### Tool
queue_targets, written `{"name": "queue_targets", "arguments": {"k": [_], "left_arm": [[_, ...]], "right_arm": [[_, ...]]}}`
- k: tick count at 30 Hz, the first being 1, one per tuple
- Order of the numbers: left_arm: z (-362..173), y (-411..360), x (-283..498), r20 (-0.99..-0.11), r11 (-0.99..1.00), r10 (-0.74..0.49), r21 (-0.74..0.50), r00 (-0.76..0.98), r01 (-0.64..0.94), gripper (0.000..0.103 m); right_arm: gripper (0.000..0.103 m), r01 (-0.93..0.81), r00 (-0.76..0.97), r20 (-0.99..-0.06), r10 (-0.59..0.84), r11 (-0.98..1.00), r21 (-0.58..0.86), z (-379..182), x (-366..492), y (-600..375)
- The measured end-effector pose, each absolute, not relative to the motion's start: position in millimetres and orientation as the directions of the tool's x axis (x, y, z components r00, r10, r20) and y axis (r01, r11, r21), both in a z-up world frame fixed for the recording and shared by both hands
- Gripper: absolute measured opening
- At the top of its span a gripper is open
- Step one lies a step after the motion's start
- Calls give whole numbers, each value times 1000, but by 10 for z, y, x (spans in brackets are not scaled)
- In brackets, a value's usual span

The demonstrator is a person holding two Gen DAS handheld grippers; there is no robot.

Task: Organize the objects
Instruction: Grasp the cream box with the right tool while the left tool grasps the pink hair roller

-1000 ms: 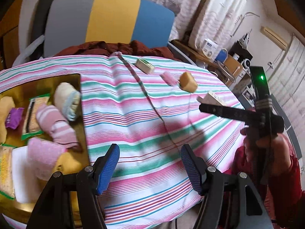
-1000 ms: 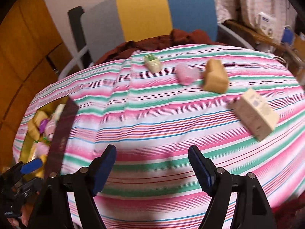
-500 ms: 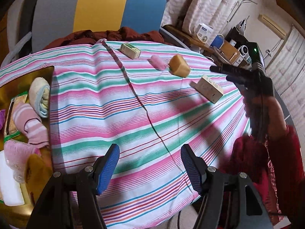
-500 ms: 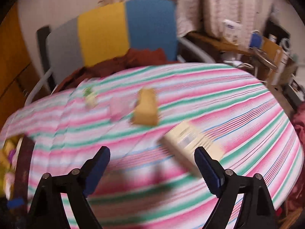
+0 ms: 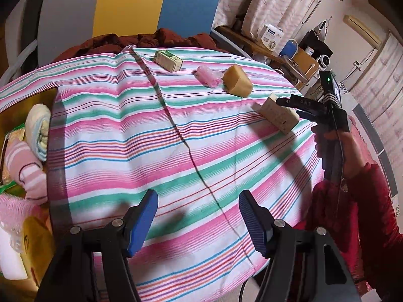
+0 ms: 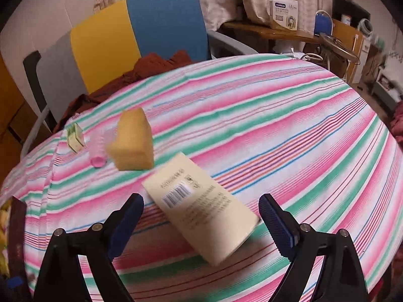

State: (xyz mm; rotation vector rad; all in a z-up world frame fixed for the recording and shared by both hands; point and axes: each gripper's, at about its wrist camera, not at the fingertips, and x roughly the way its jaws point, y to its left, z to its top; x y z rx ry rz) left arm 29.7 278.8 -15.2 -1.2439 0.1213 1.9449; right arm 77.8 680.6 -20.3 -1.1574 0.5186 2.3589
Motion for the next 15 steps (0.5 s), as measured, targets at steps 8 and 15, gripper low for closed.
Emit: {"name": "queue_targets", "arguments": {"k": [8,15], "left_arm": [[-148,3170,153,-800,-647,576,-320,-169,-692,68],[-233,3768,-210,-817,-643,555,-300,-158,-705,68]], "right_arm": [[66,-477,-514,-841,165,-871,121,-301,704,6636],[55,-491,-497,-857,137,-859,148,-374,715,6657]]}}
